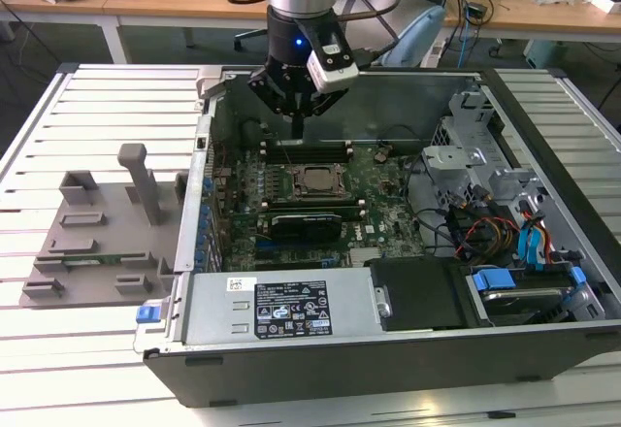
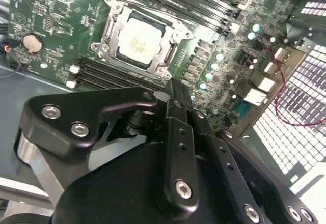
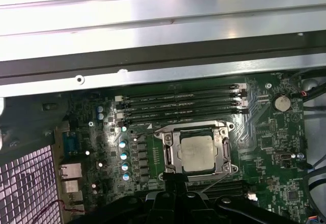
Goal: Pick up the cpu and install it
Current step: 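Install the first cpu locking lever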
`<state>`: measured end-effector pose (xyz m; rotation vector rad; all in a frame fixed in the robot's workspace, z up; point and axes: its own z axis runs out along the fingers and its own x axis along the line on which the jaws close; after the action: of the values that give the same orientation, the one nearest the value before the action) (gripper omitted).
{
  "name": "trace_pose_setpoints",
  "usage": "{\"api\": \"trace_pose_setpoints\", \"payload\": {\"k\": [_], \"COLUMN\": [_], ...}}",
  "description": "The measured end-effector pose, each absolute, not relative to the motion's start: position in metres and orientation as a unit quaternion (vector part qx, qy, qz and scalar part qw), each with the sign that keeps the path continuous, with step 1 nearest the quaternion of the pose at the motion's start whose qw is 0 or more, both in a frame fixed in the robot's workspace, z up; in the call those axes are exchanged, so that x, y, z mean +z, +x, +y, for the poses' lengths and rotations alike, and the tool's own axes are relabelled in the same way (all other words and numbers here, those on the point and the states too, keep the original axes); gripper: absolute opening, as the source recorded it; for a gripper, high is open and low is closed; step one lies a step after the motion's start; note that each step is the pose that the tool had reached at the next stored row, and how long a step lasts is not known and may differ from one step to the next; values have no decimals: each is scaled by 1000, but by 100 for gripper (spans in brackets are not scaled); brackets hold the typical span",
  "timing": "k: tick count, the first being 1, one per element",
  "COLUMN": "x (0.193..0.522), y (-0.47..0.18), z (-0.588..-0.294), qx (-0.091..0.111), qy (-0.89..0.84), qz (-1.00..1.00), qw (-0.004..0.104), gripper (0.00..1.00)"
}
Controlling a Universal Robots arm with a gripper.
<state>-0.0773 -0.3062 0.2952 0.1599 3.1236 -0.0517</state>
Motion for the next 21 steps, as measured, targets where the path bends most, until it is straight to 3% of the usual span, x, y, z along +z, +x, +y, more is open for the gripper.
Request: {"api": "trace_pose_setpoints", "payload": {"k": [21], "x": [276], "y": [-112], "z": [-280], "qx": [-16], "qy": [51], "qz": [999], "qw": [7], "gripper": [11]}}
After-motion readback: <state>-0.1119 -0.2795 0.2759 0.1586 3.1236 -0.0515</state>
